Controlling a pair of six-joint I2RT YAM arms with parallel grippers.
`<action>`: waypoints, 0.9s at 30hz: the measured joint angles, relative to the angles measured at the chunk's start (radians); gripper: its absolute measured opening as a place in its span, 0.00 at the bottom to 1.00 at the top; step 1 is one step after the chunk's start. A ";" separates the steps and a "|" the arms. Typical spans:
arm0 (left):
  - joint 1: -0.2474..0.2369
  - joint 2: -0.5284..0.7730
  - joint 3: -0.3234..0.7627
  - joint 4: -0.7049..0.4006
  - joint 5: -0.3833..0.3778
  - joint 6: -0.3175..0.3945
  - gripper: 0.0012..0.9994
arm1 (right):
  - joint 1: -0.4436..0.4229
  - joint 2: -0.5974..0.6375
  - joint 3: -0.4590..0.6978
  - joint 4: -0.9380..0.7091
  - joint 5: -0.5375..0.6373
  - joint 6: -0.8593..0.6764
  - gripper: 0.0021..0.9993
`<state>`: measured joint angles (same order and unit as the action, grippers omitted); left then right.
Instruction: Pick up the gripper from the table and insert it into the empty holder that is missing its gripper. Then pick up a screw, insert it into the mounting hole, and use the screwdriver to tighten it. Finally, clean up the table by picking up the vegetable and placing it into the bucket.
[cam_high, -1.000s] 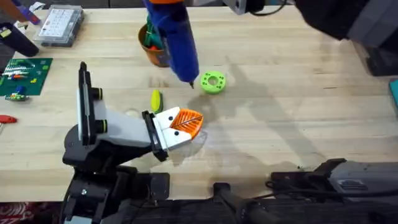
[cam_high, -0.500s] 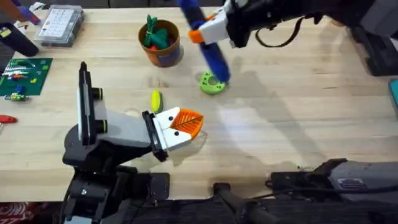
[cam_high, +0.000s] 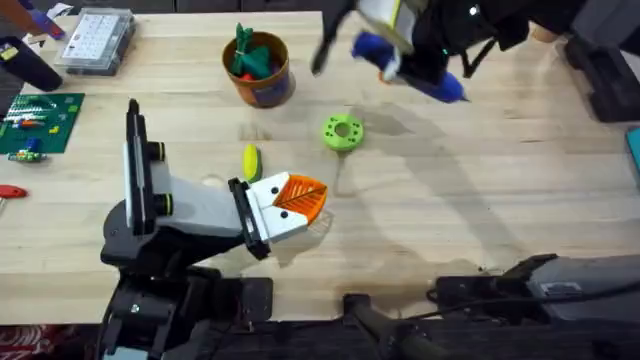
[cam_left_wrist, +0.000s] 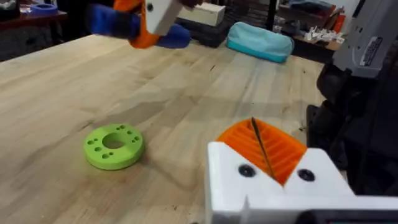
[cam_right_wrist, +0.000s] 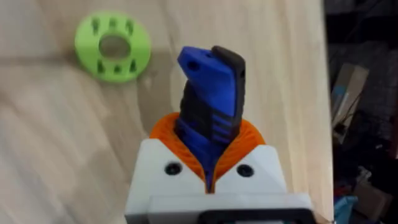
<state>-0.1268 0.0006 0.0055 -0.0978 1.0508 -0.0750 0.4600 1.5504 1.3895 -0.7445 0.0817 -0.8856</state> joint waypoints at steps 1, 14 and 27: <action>0.000 0.000 0.000 0.000 0.000 0.000 0.00 | -0.013 0.011 0.000 -0.031 0.007 -0.031 0.02; 0.000 0.000 0.000 0.000 0.000 0.000 0.00 | -0.216 0.210 0.001 -0.116 0.029 -0.160 0.02; 0.000 0.000 0.000 0.000 0.000 0.000 0.00 | -0.215 0.401 0.001 -0.155 0.004 -0.260 0.02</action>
<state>-0.1268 0.0006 0.0055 -0.0978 1.0508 -0.0746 0.2447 1.9511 1.3907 -0.8993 0.0855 -1.1457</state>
